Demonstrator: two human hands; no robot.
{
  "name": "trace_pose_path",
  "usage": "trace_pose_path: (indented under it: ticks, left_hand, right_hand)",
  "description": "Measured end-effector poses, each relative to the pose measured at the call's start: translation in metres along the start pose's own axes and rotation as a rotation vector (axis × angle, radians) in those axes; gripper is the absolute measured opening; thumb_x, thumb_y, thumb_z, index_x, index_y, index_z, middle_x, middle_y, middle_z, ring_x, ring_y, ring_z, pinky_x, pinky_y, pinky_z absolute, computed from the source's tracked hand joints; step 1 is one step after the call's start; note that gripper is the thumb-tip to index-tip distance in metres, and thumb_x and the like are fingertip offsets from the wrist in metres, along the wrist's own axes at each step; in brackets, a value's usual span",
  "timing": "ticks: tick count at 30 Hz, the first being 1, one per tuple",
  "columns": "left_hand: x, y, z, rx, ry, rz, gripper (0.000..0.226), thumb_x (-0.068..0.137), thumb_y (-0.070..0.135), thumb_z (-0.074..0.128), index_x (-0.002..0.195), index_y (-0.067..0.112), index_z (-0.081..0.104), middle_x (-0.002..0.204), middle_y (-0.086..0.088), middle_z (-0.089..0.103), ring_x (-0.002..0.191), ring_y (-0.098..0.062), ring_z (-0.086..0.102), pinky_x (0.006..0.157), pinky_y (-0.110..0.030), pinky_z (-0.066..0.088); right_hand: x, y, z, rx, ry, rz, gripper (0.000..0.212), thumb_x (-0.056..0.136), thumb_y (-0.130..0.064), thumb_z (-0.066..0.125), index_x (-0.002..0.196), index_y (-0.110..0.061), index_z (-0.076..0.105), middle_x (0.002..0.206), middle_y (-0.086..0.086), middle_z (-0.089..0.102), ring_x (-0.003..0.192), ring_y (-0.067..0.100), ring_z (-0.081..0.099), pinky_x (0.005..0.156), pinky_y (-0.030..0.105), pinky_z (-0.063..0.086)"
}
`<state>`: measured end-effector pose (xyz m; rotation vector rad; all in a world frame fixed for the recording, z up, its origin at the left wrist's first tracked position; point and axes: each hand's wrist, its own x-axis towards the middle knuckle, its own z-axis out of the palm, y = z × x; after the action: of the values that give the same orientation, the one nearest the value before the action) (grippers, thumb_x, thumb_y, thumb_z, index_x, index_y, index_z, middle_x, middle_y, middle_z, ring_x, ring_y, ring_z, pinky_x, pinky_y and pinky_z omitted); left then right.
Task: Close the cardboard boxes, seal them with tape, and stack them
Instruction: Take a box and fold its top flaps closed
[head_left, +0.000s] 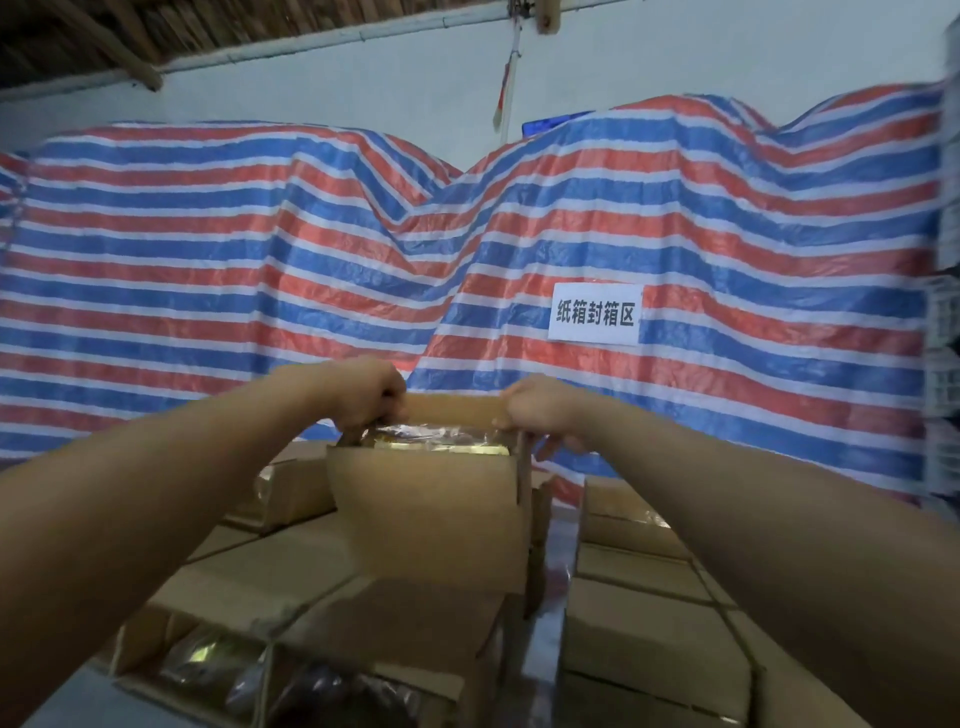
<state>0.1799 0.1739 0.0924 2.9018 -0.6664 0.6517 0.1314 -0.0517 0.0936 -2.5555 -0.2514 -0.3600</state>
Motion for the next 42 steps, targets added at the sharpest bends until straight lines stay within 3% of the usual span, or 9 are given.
trace_pose_path:
  ticks: [5,11,19,22,25,30,35,40,42]
  left_hand:
    - [-0.019,0.087,-0.016,0.045,-0.284,0.088,0.026,0.101,0.037,0.049,0.099,0.023,0.071,0.100,-0.002,0.071,0.094,-0.024,0.067,0.090,-0.040,0.054]
    - [-0.036,0.188,0.008,-0.060,-0.437,0.169,0.022,0.102,0.033,0.049,0.102,0.026,0.070,0.101,-0.002,0.071,0.090,-0.020,0.067,0.085,-0.035,0.054]
    - [-0.049,0.275,0.097,-0.155,-0.475,0.208,0.017,0.099,0.036,0.054,0.105,0.027,0.067,0.110,-0.002,0.068,0.101,-0.020,0.068,0.093,-0.042,0.054]
    - [-0.045,0.283,0.087,-0.133,-0.488,0.199,0.024,0.098,0.039,0.055,0.110,0.022,0.068,0.109,-0.003,0.069,0.099,-0.022,0.069,0.091,-0.041,0.056]
    - [-0.044,0.286,0.085,-0.160,-0.505,0.168,0.030,0.096,0.044,0.057,0.113,0.022,0.067,0.105,-0.002,0.068,0.095,-0.018,0.069,0.085,-0.033,0.058]
    - [-0.056,0.280,0.082,-0.478,-0.524,0.016,0.040,0.093,0.050,0.059,0.122,0.024,0.060,0.114,-0.002,0.063,0.094,-0.016,0.065,0.071,-0.025,0.056]
    - [-0.085,0.262,0.097,-1.075,-0.498,-0.072,0.031,0.091,0.033,0.067,0.119,0.020,0.065,0.111,-0.009,0.072,0.106,-0.027,0.068,0.095,-0.043,0.053]
    - [-0.108,0.279,0.134,-1.606,-0.236,-0.199,0.040,0.091,0.025,0.061,0.131,0.020,0.059,0.118,-0.012,0.068,0.086,-0.022,0.069,0.069,-0.027,0.054]
    - [-0.117,0.290,0.144,-1.795,-0.190,-0.245,0.030,0.093,0.029,0.056,0.117,0.020,0.071,0.116,-0.014,0.069,0.082,-0.024,0.070,0.067,-0.028,0.053]
  right_hand:
    - [-0.076,0.049,-0.055,0.241,-0.222,0.235,0.017,0.095,-0.006,0.052,0.106,0.004,0.061,0.087,0.021,0.065,0.078,0.037,0.063,0.093,0.057,0.054]
    - [-0.140,0.140,-0.084,0.343,-0.224,0.372,0.033,0.095,-0.007,0.051,0.123,0.007,0.061,0.092,0.018,0.067,0.073,0.027,0.067,0.059,0.036,0.058]
    - [-0.220,0.258,-0.059,0.499,-0.138,0.473,0.026,0.091,-0.029,0.068,0.108,-0.010,0.069,0.074,0.001,0.073,0.061,0.012,0.068,0.052,0.022,0.052]
    - [-0.227,0.261,-0.066,0.506,-0.119,0.450,0.031,0.092,-0.030,0.068,0.115,-0.009,0.068,0.093,0.009,0.073,0.079,0.021,0.067,0.070,0.028,0.055]
    - [-0.231,0.255,-0.071,0.490,-0.120,0.432,0.034,0.093,-0.029,0.066,0.121,-0.009,0.065,0.093,0.009,0.074,0.072,0.017,0.069,0.059,0.024,0.054]
    - [-0.234,0.252,-0.069,0.513,-0.110,0.456,0.031,0.094,-0.031,0.065,0.113,-0.007,0.065,0.080,0.006,0.074,0.061,0.014,0.068,0.051,0.024,0.051]
    - [-0.247,0.257,-0.045,0.811,0.089,0.392,0.033,0.085,-0.033,0.071,0.111,-0.012,0.067,0.091,0.008,0.078,0.076,0.022,0.075,0.070,0.035,0.058]
    - [-0.263,0.259,-0.006,1.016,0.324,0.366,0.051,0.079,-0.051,0.069,0.111,-0.012,0.066,0.093,0.014,0.078,0.081,0.029,0.076,0.076,0.040,0.051]
    - [-0.264,0.256,-0.002,1.037,0.372,0.393,0.050,0.084,-0.051,0.063,0.111,-0.009,0.065,0.086,0.013,0.078,0.077,0.029,0.074,0.073,0.039,0.050]
